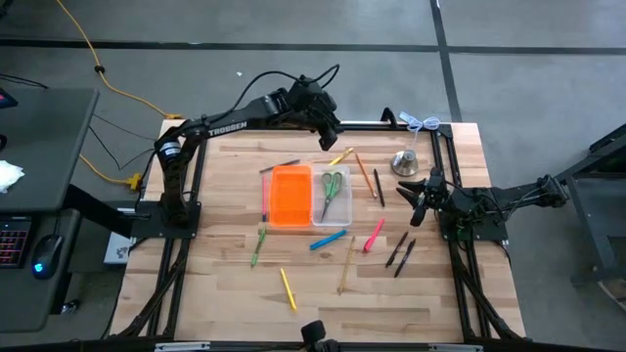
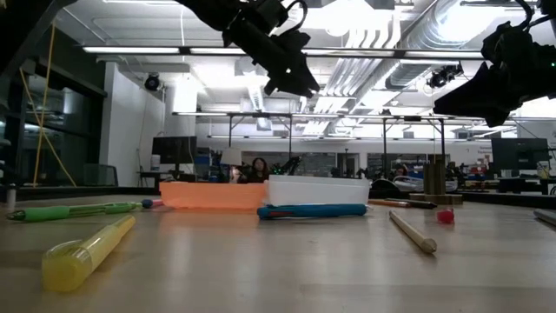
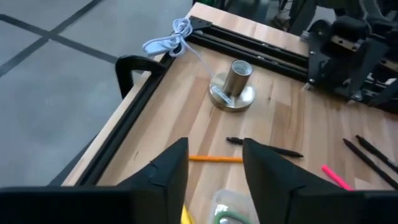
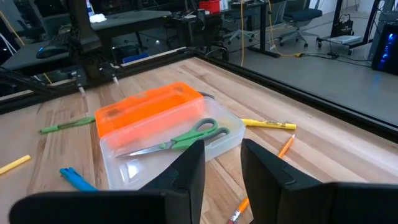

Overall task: Pick & place school supplies into a supply box
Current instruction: Put the yellow pen into the supply box

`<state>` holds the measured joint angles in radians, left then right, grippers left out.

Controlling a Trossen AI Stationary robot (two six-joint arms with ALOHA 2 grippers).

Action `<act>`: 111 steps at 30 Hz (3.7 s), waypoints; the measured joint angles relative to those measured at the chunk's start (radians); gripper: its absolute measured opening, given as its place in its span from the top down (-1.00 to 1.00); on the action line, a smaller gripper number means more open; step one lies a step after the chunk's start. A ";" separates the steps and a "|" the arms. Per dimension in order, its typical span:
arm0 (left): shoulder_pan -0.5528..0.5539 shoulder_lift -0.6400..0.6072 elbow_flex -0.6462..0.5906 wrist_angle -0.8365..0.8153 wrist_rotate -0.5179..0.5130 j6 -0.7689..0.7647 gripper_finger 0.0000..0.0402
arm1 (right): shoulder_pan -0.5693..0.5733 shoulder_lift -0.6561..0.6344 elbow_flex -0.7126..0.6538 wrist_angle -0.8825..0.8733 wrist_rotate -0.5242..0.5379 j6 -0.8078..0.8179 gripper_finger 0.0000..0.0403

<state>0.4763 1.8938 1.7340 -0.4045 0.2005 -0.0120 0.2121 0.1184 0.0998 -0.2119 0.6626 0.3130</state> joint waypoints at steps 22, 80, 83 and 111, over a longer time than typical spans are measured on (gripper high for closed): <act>-0.016 0.316 0.349 -0.261 -0.086 0.068 -0.05 | 0.000 0.000 0.000 0.000 -0.024 0.004 0.59; -0.003 0.553 0.403 -0.325 -0.060 0.003 -0.04 | 0.000 0.000 0.000 -0.016 -0.016 0.136 0.59; -0.010 0.553 0.403 -0.334 -0.084 0.017 -0.04 | 0.000 0.000 0.000 -0.016 -0.016 0.136 0.59; 0.007 0.549 0.571 -0.654 -0.080 0.031 -0.04 | 0.000 0.000 0.000 -0.015 -0.017 0.186 0.59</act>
<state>0.4838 2.4425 2.3054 -1.0589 0.1200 0.0186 0.2122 0.1188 0.0998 -0.2270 0.6453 0.4988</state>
